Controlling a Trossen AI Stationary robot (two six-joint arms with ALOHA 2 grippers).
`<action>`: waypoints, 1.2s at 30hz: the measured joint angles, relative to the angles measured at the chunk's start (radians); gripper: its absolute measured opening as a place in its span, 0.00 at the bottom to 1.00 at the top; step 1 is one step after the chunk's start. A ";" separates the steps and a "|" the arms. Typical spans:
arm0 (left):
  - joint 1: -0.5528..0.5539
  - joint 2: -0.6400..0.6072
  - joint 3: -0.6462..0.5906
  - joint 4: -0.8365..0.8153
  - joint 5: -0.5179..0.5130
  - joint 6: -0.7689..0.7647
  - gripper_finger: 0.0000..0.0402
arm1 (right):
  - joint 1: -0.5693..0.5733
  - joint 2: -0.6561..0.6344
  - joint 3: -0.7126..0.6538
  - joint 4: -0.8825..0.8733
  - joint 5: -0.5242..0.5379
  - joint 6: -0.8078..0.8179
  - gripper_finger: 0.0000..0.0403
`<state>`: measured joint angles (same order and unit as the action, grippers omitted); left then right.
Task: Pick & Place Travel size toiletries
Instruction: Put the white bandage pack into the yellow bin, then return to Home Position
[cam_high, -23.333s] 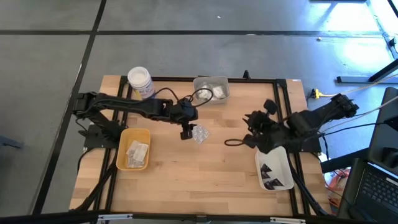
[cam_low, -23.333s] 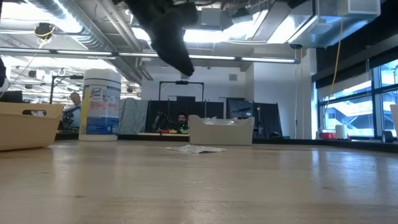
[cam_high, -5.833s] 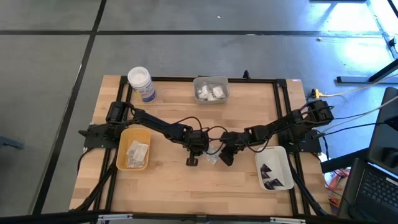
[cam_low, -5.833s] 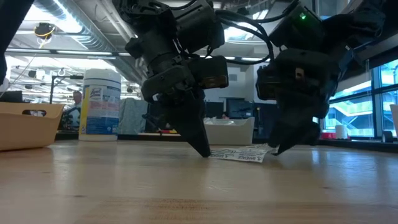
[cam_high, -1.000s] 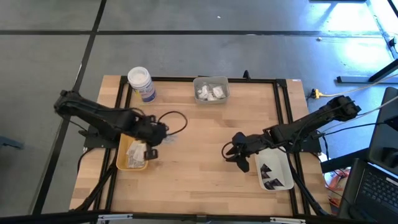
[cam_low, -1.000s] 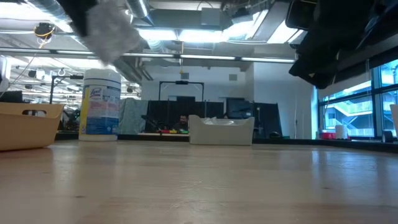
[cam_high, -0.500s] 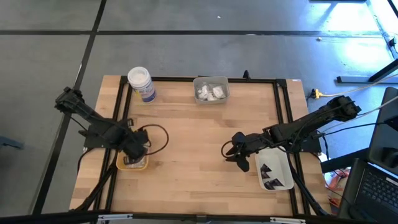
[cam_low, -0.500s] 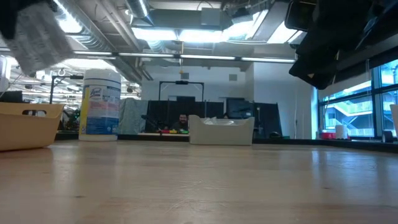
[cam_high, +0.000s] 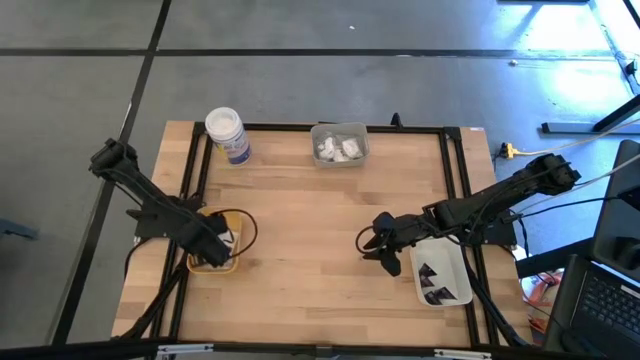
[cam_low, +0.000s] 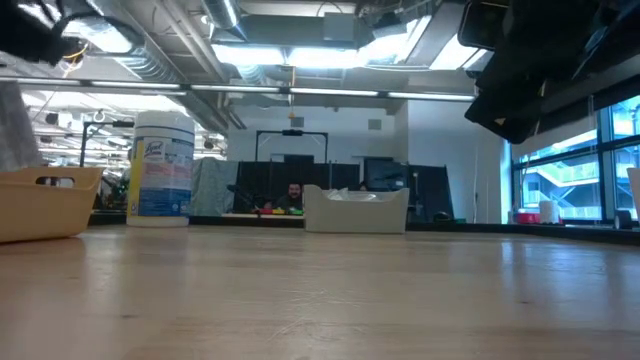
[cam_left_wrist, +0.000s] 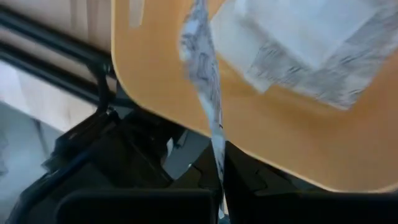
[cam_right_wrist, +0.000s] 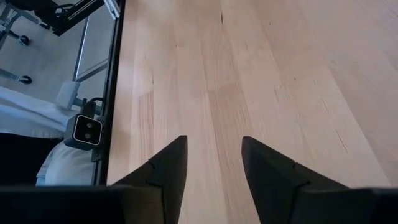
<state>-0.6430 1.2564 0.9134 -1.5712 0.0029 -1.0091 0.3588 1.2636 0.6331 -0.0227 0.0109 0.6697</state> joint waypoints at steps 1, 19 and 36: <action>0.000 0.000 -0.018 0.002 0.004 0.000 0.01 | 0.000 0.000 0.000 0.000 0.000 0.000 0.38; 0.017 0.110 -0.144 0.262 0.026 0.216 0.01 | -0.001 0.000 0.000 0.000 0.000 0.002 0.39; 0.016 0.209 -0.118 0.294 0.278 0.261 0.42 | -0.002 0.000 0.000 0.000 0.000 0.002 0.43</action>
<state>-0.6266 1.4651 0.7951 -1.2769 0.2806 -0.7479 0.3569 1.2636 0.6327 -0.0223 0.0109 0.6712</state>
